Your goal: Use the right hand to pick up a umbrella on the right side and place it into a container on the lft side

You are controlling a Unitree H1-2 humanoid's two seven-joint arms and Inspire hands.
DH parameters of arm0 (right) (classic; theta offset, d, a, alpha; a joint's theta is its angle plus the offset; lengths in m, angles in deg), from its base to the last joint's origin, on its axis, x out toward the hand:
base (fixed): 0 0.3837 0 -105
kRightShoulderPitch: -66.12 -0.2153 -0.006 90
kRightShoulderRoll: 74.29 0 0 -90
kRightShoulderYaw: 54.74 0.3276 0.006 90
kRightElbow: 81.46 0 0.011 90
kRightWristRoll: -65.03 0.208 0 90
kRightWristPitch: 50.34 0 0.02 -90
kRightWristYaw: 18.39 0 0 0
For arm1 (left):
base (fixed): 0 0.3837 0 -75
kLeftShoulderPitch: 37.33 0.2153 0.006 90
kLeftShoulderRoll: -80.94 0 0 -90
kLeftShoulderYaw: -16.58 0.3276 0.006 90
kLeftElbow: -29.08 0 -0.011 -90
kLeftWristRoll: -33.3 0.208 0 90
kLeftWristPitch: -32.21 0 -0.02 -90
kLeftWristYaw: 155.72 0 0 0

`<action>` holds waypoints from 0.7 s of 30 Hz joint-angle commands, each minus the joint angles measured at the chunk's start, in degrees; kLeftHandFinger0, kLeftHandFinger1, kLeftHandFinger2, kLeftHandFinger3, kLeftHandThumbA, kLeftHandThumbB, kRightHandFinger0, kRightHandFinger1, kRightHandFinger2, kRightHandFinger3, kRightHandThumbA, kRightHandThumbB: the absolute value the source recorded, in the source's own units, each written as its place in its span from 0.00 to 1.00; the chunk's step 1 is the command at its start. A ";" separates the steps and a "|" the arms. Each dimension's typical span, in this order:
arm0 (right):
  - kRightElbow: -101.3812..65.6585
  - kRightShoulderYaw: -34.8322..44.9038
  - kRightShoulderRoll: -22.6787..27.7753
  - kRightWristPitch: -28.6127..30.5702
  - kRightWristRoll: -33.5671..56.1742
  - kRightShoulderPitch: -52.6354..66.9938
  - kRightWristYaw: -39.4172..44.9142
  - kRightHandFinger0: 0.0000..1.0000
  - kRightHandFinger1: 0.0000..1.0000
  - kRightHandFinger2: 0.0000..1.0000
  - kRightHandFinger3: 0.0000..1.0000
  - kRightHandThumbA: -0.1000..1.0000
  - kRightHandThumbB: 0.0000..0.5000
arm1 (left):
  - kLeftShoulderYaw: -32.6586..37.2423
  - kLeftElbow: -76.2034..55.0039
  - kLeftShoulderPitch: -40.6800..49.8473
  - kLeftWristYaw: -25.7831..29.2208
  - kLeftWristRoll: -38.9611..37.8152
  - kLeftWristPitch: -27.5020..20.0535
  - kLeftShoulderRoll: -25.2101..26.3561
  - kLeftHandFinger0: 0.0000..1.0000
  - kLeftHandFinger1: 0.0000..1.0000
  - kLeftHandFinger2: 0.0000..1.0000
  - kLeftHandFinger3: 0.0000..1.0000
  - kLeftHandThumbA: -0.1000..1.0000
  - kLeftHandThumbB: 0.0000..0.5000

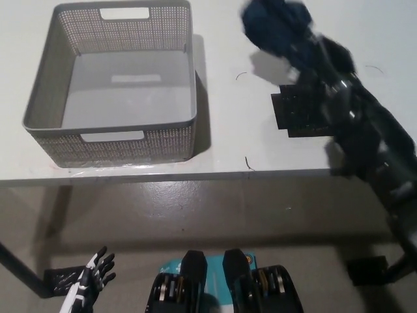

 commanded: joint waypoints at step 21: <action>4.86 1.63 -19.54 4.04 1.86 -19.51 -0.04 0.00 0.02 0.58 0.49 0.00 0.46 | 0.50 -1.55 1.33 -1.81 -0.21 -1.78 0.65 1.00 1.00 1.00 1.00 1.00 0.53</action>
